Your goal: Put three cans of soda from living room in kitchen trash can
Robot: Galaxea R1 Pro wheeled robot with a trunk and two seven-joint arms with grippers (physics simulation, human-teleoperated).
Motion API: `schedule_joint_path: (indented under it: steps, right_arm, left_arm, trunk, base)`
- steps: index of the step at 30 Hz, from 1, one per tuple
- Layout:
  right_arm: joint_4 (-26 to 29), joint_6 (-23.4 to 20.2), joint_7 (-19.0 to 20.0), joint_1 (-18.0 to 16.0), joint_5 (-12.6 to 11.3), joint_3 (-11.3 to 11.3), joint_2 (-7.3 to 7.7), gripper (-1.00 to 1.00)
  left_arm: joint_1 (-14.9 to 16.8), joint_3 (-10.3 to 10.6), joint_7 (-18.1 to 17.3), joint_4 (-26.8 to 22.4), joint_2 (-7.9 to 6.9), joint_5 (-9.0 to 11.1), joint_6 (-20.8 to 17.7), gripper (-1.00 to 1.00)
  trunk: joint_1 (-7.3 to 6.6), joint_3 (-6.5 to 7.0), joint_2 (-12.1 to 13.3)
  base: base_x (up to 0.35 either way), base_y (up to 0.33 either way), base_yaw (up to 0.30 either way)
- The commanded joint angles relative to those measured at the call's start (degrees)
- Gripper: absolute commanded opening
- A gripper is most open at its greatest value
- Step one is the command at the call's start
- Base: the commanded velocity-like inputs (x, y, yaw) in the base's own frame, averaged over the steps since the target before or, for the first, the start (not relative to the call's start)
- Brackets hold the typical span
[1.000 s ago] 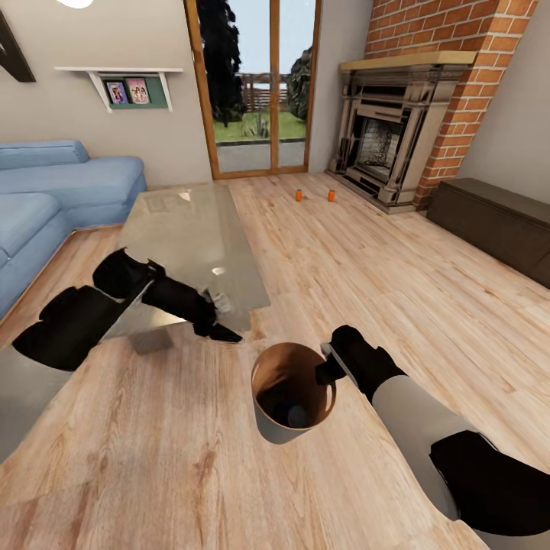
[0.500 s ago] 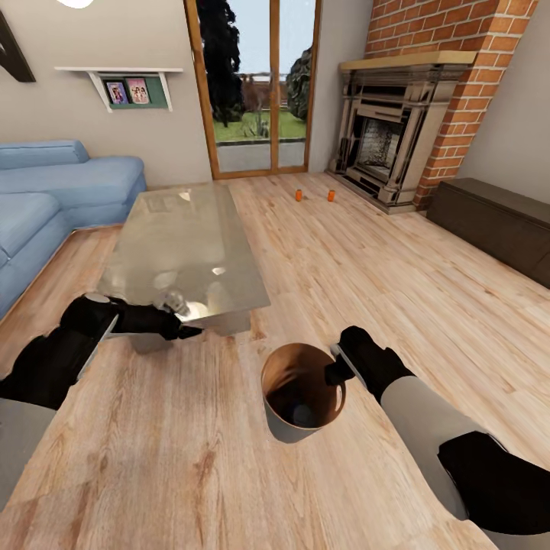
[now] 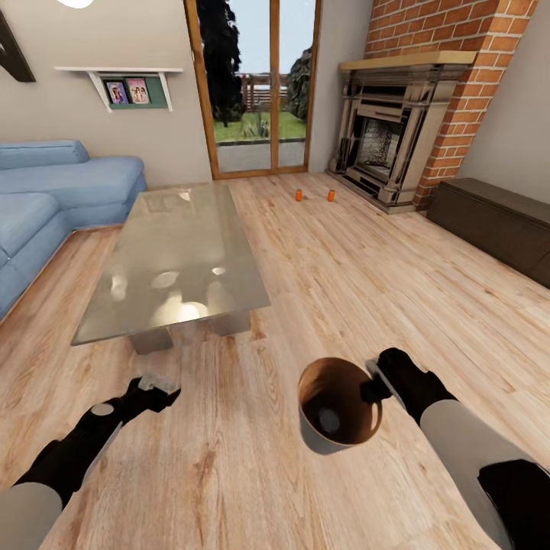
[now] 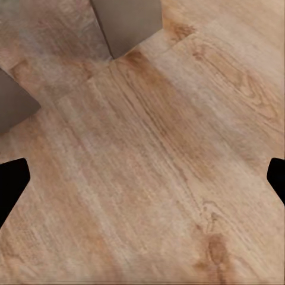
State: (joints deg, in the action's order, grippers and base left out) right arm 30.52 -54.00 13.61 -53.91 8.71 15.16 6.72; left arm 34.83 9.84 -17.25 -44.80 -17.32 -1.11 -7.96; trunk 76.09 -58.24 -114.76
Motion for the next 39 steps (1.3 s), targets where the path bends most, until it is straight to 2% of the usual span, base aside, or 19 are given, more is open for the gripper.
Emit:
schedule_joint_path:
  steps: [1, 6, 12, 16, 21, 28, 32, 39]
  right_arm:
    - [-0.01, 0.51, 0.20, 0.36, -2.19, -0.93, 0.18, -1.00]
    - [-0.01, 3.34, 0.32, 1.89, -2.20, -6.11, 1.35, -1.00]
    - [0.13, 8.29, 0.63, 3.49, -2.24, -8.57, 2.01, -1.00]
    - [0.25, 9.39, 0.77, 3.79, -2.25, -10.77, 1.98, -1.00]
    - [0.49, 9.75, 0.45, 3.89, -2.32, -11.70, 1.53, -1.00]
    - [0.51, 9.95, 0.26, 3.90, -2.41, -11.71, 0.32, -1.00]
    - [0.51, 10.08, 0.50, 3.90, -2.44, -11.77, -0.53, -1.00]
    - [0.50, 10.14, 0.64, 3.97, -2.47, -11.78, -0.80, -1.00]
  left_arm:
    - [-0.50, -0.04, 0.48, 0.77, 0.07, 0.19, 1.53, 1.00]
    - [-3.10, -0.06, 2.62, 2.67, 0.35, 0.77, 6.23, 1.00]
    - [-5.84, -0.14, 3.28, 3.48, 0.77, 0.93, 8.21, 1.00]
    - [-6.41, -0.17, 3.42, 4.72, 1.28, 0.81, 8.67, 1.00]
    - [-6.60, -0.18, 4.18, 5.69, 2.43, 0.84, 8.90, 1.00]
    - [-6.69, -0.18, 4.65, 6.21, 3.04, 0.84, 8.92, 1.00]
    - [-6.69, -0.18, 6.85, 6.30, 3.92, 0.91, 8.92, 1.00]
    - [-6.81, -0.12, 10.03, 6.37, 4.47, 0.93, 8.92, 1.00]
  trunk:
    - [-0.01, 0.02, 0.00]
    - [-0.01, 0.02, 0.00]
    - [-0.01, 0.02, 0.00]
    - [-0.01, 0.02, 0.00]
    - [-0.01, 0.02, 0.00]
    - [-0.01, 0.02, 0.00]
    - [-0.01, 0.02, 0.00]
    - [-0.01, 0.01, 0.00]
  base:
    - [0.000, 0.000, 0.000]
    - [0.000, 0.000, 0.000]
    - [0.000, 0.000, 0.000]
    - [0.000, -0.003, 0.000]
    - [0.000, -0.025, 0.000]
    - [0.037, -0.059, 0.000]
    - [0.096, -0.202, -0.075]
    - [0.156, -0.252, -0.210]
